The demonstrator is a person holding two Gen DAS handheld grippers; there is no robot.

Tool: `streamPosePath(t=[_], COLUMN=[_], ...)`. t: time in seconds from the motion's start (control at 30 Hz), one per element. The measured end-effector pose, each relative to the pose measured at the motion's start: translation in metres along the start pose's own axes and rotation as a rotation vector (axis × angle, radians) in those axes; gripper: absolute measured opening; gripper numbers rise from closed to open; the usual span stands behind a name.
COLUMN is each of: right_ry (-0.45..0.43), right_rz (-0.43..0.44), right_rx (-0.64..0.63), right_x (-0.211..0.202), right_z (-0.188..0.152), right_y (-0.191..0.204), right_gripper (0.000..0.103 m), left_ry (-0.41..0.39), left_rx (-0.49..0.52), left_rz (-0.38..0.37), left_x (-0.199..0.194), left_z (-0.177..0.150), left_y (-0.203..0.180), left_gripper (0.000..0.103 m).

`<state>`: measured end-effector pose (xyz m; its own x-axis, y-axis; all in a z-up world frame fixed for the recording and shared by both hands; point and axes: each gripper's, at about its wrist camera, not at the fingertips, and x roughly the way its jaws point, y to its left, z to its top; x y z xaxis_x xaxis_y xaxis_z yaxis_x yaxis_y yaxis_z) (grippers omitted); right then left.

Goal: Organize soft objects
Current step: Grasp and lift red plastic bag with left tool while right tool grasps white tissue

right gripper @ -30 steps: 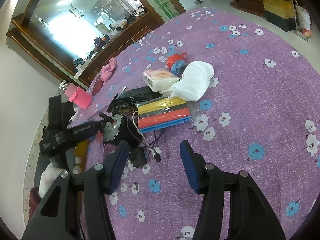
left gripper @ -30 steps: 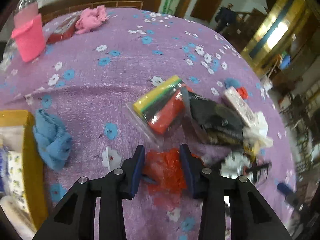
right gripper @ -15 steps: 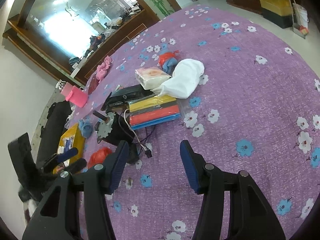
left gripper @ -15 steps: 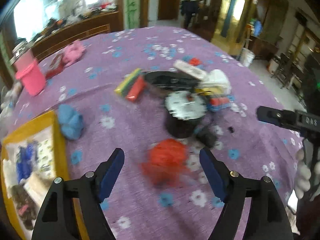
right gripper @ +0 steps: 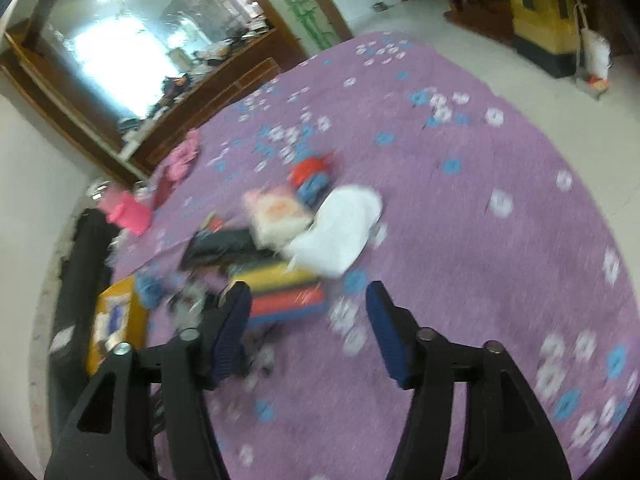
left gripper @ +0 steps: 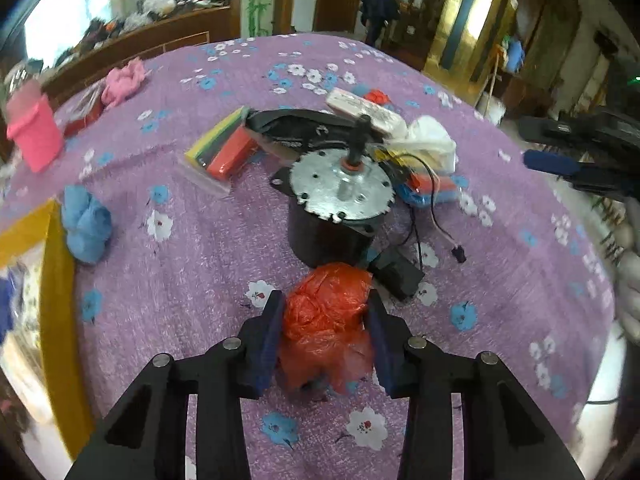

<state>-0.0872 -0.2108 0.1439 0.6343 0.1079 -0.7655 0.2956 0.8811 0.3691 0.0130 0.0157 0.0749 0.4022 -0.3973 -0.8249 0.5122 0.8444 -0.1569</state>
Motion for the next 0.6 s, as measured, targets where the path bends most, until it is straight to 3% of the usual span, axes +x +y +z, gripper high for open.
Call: streamPosePath(t=[0.2, 0.3, 0.47, 0.57, 0.6], right_ry=[0.064, 0.079, 0.107, 0.114, 0.112], right_rz=[-0.041, -0.089, -0.134, -0.167, -0.171], right_rx=[0.078, 0.081, 0.059, 0.029, 0.022], right_x=[0.048, 0.069, 0.094, 0.102, 0.102], right_z=[0.036, 0.042, 0.043, 0.039, 0.039], right_y=[-0.01, -0.01, -0.004, -0.001, -0.001], right_gripper=[0.06, 0.06, 0.06, 0.06, 0.056], left_ry=[0.002, 0.021, 0.001, -0.007, -0.01], left_rx=[-0.082, -0.098, -0.132, -0.151, -0.159], left_rz=[-0.044, -0.044, -0.049, -0.048, -0.049], left_x=[0.004, 0.014, 0.016, 0.014, 0.012], left_z=[-0.003, -0.003, -0.003, -0.006, -0.007], left_y=[0.014, 0.015, 0.017, 0.02, 0.021], left_gripper=[0.05, 0.05, 0.05, 0.041, 0.04])
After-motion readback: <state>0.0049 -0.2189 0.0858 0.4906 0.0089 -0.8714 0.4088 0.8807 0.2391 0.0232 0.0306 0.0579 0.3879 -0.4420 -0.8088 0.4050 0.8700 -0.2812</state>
